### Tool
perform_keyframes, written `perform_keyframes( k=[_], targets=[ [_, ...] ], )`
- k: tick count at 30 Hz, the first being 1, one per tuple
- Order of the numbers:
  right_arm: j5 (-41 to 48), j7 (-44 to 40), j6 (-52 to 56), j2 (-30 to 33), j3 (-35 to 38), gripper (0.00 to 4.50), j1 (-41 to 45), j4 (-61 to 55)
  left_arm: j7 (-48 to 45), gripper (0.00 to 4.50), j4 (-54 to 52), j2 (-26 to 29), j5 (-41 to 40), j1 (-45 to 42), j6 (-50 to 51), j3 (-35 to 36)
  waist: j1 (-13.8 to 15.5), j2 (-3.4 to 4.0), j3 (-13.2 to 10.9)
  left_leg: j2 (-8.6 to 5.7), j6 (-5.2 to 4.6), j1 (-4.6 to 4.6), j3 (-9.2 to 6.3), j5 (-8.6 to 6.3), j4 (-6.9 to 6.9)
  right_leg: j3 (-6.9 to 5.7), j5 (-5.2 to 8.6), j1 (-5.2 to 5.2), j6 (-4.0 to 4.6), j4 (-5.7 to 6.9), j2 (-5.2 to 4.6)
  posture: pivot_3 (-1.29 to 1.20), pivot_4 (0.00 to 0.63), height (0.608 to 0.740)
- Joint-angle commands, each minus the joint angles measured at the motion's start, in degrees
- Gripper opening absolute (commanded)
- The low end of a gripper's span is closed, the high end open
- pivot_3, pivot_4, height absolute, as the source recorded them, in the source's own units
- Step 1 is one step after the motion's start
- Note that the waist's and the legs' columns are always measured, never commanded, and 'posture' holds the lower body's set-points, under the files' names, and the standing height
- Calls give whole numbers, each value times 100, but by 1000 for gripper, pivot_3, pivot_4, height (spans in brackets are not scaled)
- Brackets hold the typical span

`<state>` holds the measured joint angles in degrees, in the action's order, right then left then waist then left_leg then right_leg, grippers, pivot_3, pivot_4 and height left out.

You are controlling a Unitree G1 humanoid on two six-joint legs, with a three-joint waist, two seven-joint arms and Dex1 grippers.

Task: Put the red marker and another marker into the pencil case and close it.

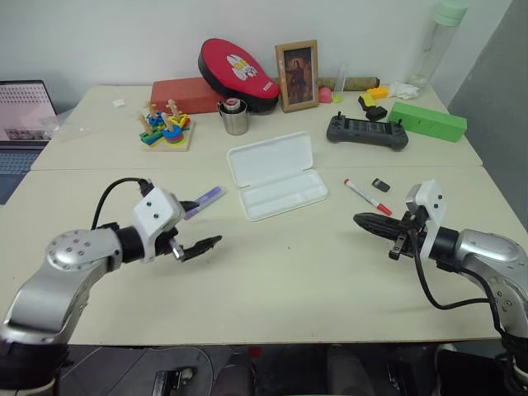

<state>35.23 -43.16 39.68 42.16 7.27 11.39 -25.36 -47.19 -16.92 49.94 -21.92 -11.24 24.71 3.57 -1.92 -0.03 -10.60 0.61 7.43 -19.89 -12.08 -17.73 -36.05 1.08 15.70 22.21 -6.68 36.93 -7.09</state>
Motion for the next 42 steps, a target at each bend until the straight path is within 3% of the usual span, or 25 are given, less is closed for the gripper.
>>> perform_keyframes(
  k=[1, 5, 10, 16, 26, 32, 42],
  targets=[
    [53, 3, 17, 42, 20, 18, 89, -250, -169, 4500, 102, -212, 276, -313, -231, -452, -8, -1, -1, 0, 2, 0, 1, 1, 0, 0, 0, 0, 0, 0, 0, 0, 150, 740],
    [98, 13, 151, 86, -11, 18, 187, -370, -240, 4500, 714, -766, 788, -1093, -389, -1228, -9, -4, -2, 0, 4, -2, 0, 2, -2, -6, 0, 0, 0, 3, 0, 0, 150, 740],
    [69, 37, 214, 70, -30, 18, 234, -365, -404, 4500, 1361, -919, 1418, -1503, -644, -1779, -55, -6, -4, 0, 4, 0, -1, 2, -2, -6, -1, -1, 0, 4, 0, 0, 150, 740],
    [58, 83, 250, 45, -46, 18, 153, -417, -271, 4500, 1951, -1410, 1631, -1961, -557, -1838, -98, -14, -8, 0, 4, -3, -5, 3, -4, -12, -1, -2, -1, 4, -1, 0, 150, 740],
    [132, 6, 335, 109, -74, 18, 286, -467, -547, 4500, 2270, -1625, 1942, -2370, -122, -2140, -131, -14, -8, 0, 5, -1, -7, 3, -6, -11, -1, -4, -1, 5, -1, 0, 150, 740],
    [-58, -222, 197, 326, -194, 18, 400, -392, -770, 4500, 2257, -1739, 1895, -2640, 841, -2271, -132, -14, -8, 0, 4, -1, -7, 3, -8, -12, -1, -5, -1, 9, -1, 0, 150, 740],
    [-47, -195, 217, 296, -250, 0, 392, -428, -732, 2510, 2260, -1986, 1587, -3033, 1967, -2057, -137, -15, -8, 0, 4, 0, -8, 4, -12, -14, -2, -7, -2, 8, -1, 0, 150, 740]
  ],
)
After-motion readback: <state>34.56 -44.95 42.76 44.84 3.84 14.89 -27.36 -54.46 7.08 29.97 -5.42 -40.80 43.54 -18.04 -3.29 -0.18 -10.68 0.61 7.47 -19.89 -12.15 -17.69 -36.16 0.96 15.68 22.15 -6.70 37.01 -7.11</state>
